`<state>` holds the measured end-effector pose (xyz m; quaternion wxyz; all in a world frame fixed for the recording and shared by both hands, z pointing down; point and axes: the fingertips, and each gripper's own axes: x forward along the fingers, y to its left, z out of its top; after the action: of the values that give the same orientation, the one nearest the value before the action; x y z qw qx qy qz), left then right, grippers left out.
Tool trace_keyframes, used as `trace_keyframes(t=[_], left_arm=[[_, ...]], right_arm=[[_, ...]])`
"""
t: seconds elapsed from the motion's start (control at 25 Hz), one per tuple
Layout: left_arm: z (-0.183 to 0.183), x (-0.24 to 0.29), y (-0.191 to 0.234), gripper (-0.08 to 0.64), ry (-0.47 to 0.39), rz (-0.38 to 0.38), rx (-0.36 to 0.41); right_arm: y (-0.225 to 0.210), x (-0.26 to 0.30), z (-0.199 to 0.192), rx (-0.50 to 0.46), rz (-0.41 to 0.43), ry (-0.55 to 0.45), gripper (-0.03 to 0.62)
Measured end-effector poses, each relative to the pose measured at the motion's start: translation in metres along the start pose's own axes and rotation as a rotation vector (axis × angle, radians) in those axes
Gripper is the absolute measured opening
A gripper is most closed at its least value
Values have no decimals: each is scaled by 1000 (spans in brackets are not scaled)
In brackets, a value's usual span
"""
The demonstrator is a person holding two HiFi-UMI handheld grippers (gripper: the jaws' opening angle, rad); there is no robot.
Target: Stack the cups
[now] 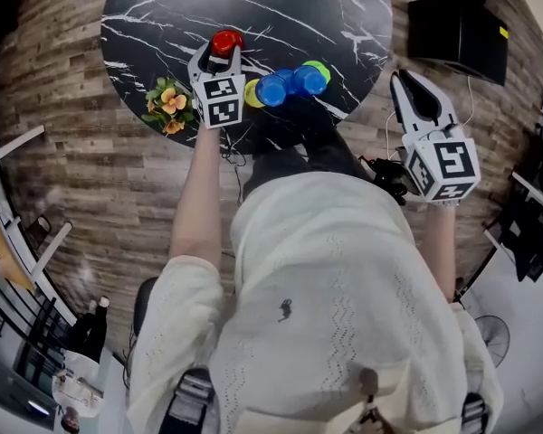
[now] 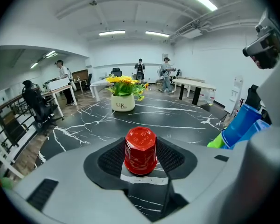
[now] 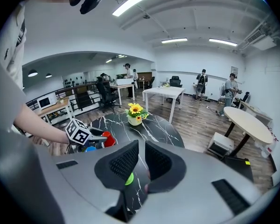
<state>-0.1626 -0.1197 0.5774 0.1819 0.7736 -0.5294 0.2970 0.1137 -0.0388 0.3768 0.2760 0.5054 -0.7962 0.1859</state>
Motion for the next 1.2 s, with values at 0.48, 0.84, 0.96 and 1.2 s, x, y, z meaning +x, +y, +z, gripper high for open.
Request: trace_keyframes(t=[0.48,0.84,0.96,1.2], left_arm=[[44,-65,5,227,-122,72,-35],[86,-126,-17,225,-186,82,-61],[91,-141,-25,225,-177,94,-54],[99,-164,-60,225,-164,27,2]], right_arm=[[13,6,10,-49,88,-36,50],[23,4,13,-82,163,-64,48],[24,2,13,-94,179,-71,46],[24,-4,12,-105,200,-85,43]])
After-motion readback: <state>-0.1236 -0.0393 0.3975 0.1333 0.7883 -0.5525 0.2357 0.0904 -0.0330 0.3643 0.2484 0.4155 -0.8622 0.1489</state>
